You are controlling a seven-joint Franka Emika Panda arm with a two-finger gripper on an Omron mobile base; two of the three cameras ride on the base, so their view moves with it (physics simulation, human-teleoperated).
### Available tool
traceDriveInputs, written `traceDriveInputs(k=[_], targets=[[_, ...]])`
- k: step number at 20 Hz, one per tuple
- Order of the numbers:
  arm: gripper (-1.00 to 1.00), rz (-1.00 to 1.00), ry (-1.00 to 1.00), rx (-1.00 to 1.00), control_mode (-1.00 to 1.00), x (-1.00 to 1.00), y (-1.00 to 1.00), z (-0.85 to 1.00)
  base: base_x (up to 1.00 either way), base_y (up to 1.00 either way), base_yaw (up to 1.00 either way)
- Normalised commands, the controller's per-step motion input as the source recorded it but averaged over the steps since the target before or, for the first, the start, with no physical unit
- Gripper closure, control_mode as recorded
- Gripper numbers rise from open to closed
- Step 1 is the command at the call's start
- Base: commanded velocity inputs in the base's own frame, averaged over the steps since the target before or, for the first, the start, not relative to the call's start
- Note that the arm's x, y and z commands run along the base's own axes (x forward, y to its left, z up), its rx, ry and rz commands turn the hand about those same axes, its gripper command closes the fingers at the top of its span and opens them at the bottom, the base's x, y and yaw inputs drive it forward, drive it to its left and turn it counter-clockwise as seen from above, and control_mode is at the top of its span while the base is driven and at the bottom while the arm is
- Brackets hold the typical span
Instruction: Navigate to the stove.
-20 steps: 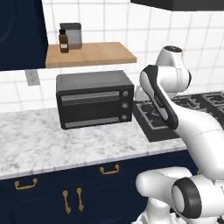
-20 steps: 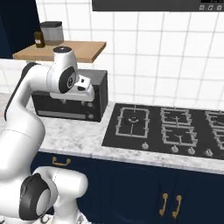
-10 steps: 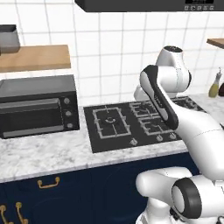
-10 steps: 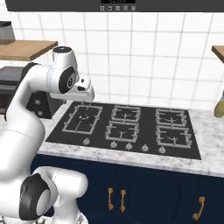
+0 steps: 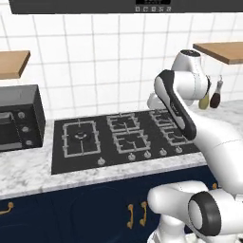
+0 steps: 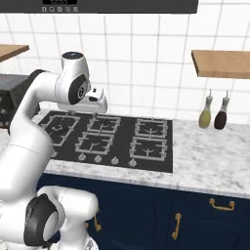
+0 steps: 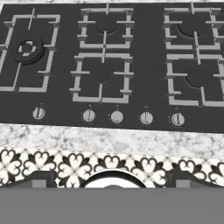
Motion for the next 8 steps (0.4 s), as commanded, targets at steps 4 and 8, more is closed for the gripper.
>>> traceDriveInputs(k=[4,8], targets=[[-1.00,0.00,0.00,0.00,1.00,0.00,0.00,0.00,0.99,0.00,0.00],[-1.00,0.00,0.00,0.00,1.00,0.00,0.00,0.00,0.71,0.00,0.00]])
